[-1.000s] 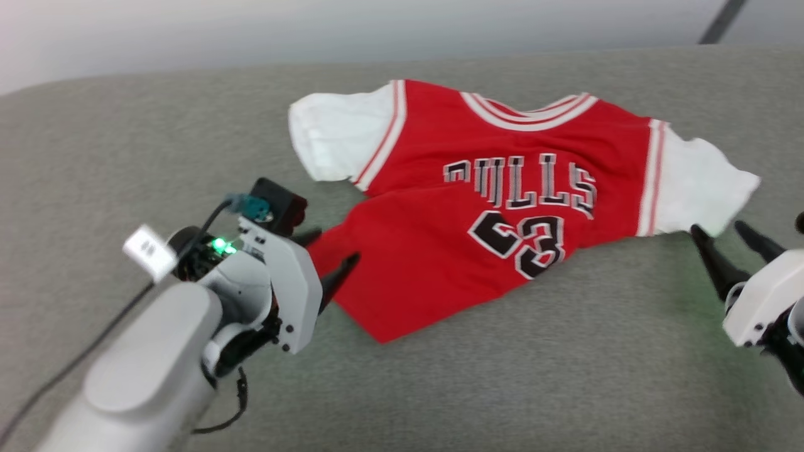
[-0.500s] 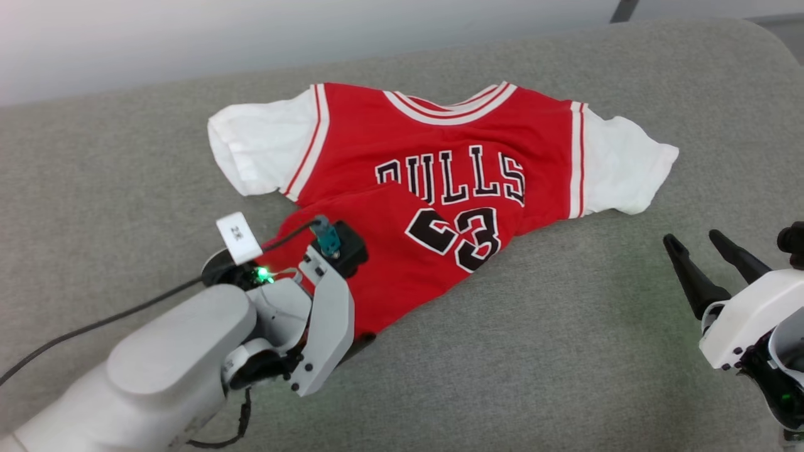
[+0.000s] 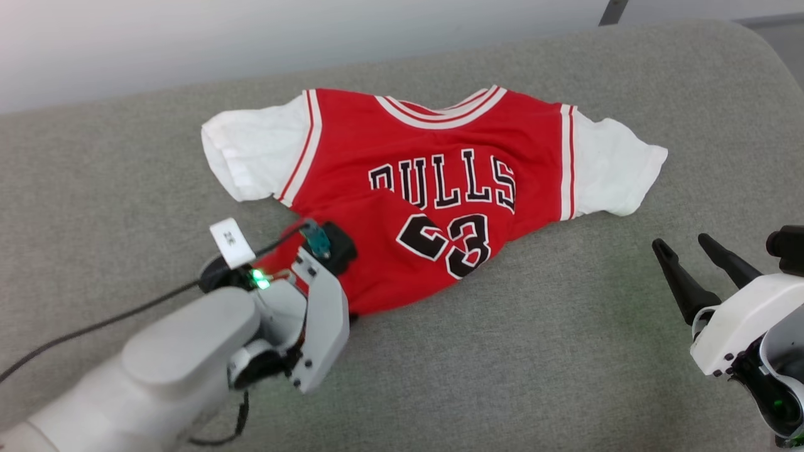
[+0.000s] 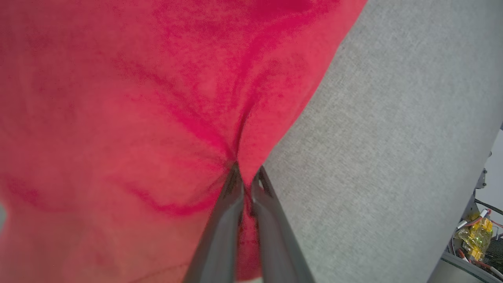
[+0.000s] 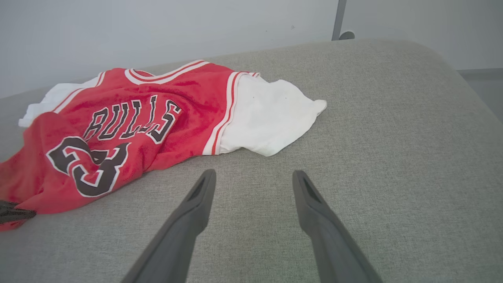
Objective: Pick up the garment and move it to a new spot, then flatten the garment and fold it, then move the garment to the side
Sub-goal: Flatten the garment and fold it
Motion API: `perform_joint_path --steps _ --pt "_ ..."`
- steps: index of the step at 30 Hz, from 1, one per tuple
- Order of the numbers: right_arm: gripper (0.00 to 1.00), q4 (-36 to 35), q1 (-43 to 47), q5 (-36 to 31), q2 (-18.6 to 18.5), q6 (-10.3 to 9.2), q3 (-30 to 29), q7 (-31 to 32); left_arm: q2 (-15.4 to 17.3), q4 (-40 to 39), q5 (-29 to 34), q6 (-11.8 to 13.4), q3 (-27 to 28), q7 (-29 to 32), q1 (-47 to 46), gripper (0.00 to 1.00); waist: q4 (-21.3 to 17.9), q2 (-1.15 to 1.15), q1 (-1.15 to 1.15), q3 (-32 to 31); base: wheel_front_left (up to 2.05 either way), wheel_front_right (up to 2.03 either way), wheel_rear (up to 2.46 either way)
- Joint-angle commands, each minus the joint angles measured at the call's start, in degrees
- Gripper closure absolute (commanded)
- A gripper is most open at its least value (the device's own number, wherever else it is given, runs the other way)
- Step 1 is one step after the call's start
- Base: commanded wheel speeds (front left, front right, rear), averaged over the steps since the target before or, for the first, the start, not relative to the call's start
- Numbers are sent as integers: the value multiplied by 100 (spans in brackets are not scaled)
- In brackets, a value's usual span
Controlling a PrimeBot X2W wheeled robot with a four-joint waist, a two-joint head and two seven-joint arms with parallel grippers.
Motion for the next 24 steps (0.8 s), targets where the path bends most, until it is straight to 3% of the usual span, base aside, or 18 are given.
perform_joint_path --steps 1,9,15,20,21,22,23,24 --pt "0 -36 106 -36 18 -4 -10 13 17 -116 -129 -3 -226 94 384 100 61 0 0 -87 0 0 0" --pt "0 -159 210 -22 25 -4 -89 101 312 -1682 -731 -1 -226 454 799 100 161 0 0 -201 0 0 0" --pt "0 -275 216 5 -8 -4 -160 157 193 -2754 -774 -1 -233 672 1181 100 221 0 0 -174 0 0 0" --pt "0 -322 169 15 -20 -4 -152 208 -9 -2873 -673 -1 -238 597 1232 100 225 0 0 -142 0 0 0" --pt "0 -331 159 18 -20 -4 -144 221 -31 -2830 -597 -1 -237 536 1179 82 221 0 0 -139 0 0 0" --pt "0 -342 147 23 -22 -4 -138 233 -37 -2778 -520 -2 -231 469 1108 55 214 0 0 -127 0 0 0" --pt "0 -348 140 27 -24 -4 -136 241 -27 -2696 -470 -1 -210 380 1060 0 208 0 0 -118 0 0 0" --pt "0 -357 140 30 -28 -4 -137 237 -5 -2635 -467 -1 -161 307 1031 0 203 0 0 -107 0 0 0"
